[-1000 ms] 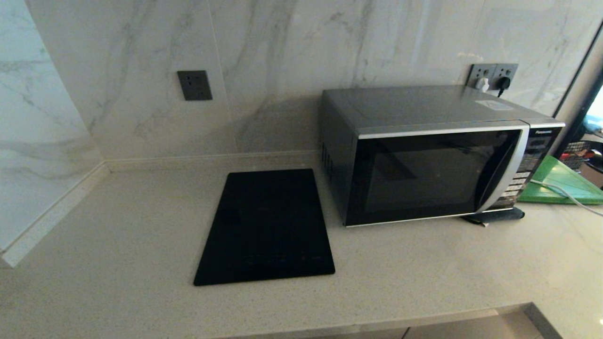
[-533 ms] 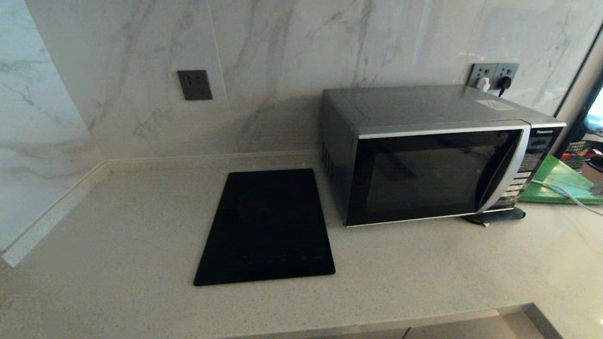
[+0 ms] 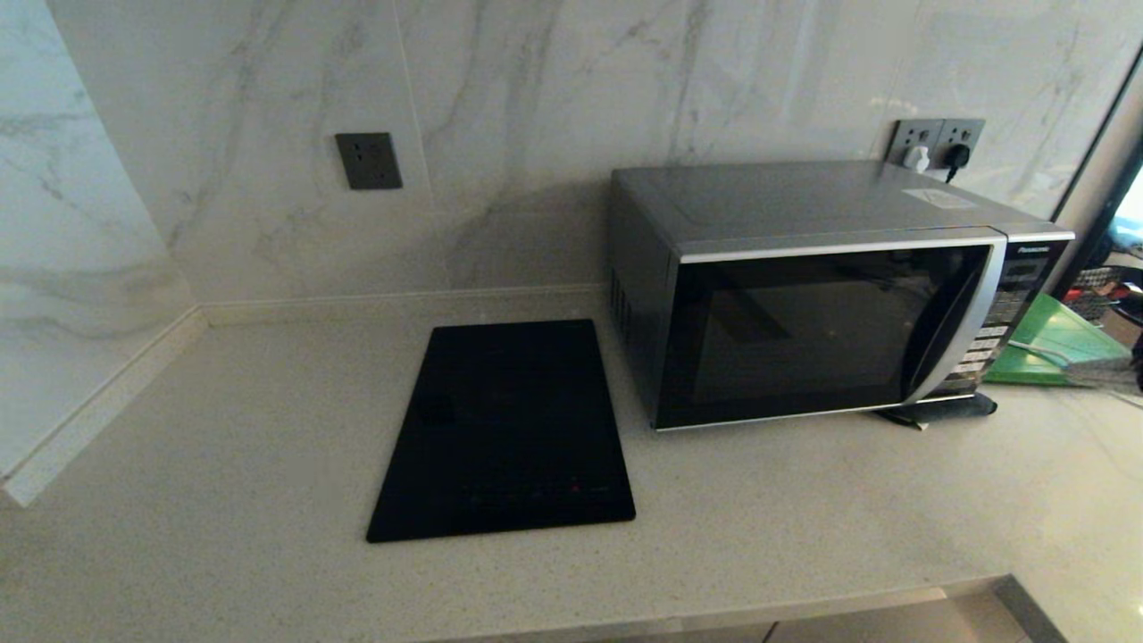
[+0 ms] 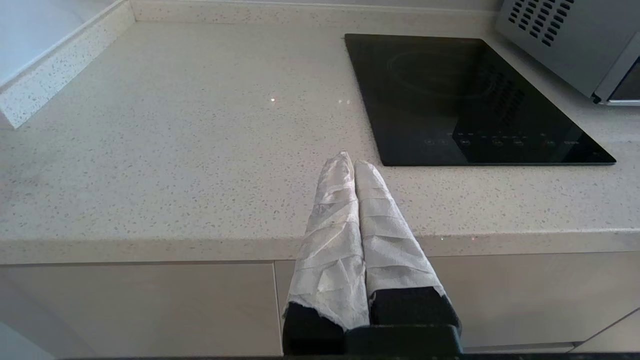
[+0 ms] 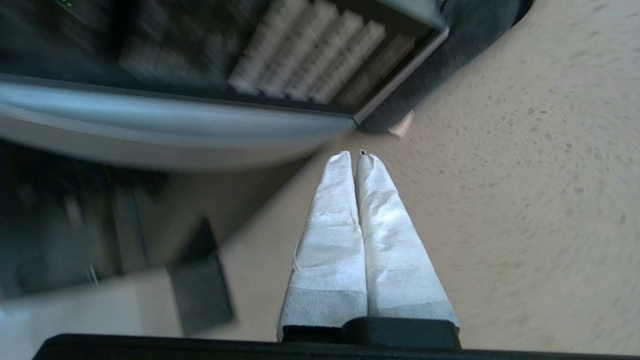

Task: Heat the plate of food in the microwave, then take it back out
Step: Open the microwave oven

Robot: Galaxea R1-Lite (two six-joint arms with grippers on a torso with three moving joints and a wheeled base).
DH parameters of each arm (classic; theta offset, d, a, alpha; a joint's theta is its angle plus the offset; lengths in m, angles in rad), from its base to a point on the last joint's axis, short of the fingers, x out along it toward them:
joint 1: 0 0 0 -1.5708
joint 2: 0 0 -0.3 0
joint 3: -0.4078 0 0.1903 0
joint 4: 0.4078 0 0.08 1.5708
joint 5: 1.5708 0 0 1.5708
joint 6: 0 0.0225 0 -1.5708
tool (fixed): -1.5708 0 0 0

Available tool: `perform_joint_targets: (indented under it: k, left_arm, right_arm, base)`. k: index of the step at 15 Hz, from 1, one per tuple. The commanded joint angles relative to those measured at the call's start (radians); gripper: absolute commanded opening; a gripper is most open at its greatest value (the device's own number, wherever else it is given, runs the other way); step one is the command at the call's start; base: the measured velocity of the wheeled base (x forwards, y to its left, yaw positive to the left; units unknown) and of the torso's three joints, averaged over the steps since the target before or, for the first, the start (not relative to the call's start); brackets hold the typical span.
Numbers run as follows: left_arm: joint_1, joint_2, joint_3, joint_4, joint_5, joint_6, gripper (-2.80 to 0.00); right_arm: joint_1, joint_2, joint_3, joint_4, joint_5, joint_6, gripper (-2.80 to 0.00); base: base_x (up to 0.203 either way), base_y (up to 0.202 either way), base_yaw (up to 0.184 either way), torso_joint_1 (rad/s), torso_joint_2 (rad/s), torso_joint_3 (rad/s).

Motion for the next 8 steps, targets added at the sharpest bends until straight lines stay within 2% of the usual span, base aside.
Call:
perform_joint_targets:
  k: [1,5,8]
  left_arm:
    - [0.0,0.002,0.0,0.0,0.001,-0.001,-2.8]
    - [0.0,0.002,0.0,0.0,0.001,-0.001,-2.8]
    - [0.0,0.002,0.0,0.0,0.001,-0.001,-2.8]
  right_arm:
    - [-0.004,0.066,0.017,0.001,0.045,-0.079,-2.8]
    - [-0.002,0.101,-0.01,-0.012,0.102,-0.102,-2.8]
    - [0.008,0.127,-0.013,-0.105,0.108,-0.1,-2.8]
  base:
    - [0.0,0.0,0.0,0.0,0.0,0.0]
    - [0.0,0.0,0.0,0.0,0.0,0.0]
    - [0.0,0.0,0.0,0.0,0.0,0.0]
